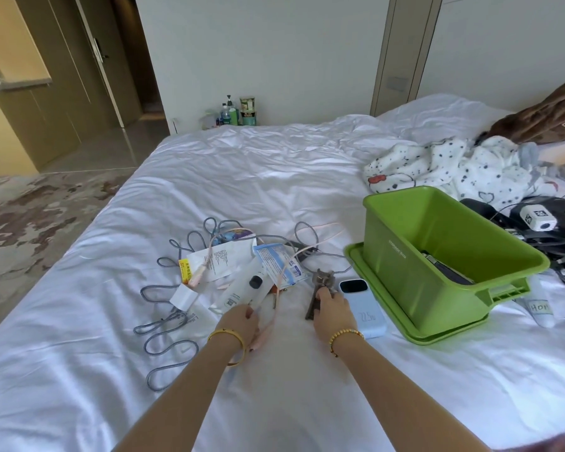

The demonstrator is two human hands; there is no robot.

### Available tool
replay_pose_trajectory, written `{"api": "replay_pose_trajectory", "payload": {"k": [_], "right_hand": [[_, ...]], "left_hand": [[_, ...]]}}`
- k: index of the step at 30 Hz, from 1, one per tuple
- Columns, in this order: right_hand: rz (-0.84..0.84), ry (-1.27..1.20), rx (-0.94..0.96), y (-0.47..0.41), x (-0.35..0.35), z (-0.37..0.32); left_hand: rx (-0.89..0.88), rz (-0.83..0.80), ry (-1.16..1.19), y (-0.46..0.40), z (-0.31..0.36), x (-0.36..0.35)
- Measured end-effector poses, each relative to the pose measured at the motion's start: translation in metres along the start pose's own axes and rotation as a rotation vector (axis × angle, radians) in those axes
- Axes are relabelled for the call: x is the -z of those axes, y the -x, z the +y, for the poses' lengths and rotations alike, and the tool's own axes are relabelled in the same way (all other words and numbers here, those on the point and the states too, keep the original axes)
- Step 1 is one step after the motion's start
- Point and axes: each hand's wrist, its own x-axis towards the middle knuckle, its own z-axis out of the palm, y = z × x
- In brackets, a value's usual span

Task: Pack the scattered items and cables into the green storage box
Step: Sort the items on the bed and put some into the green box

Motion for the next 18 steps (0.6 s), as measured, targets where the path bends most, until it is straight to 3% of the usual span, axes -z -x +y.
{"api": "replay_pose_trajectory", "payload": {"k": [3, 6, 11, 14, 18], "right_hand": [[0.031, -0.068, 0.001, 0.003, -0.001, -0.001], [0.063, -0.171, -0.02, 0.01, 0.0, -0.003], [0.056, -0.389, -0.112, 0.025, 0.006, -0.009], [0.124, -0.464, -0.076, 0.033, 0.016, -0.01], [0.205, -0.619, -0.009, 0.047, 0.044, -0.013]], "left_hand": [[0.031, 0.087, 0.162, 0.003, 0.002, 0.007], [-0.004, 0.138, 0.145, 0.007, 0.014, 0.013], [0.068, 0.022, 0.458, 0.016, 0.044, 0.017], [-0.047, -0.036, 0.573, 0.026, 0.063, 0.017], [-0.158, 0.07, 0.647, 0.038, 0.092, 0.013]]}}
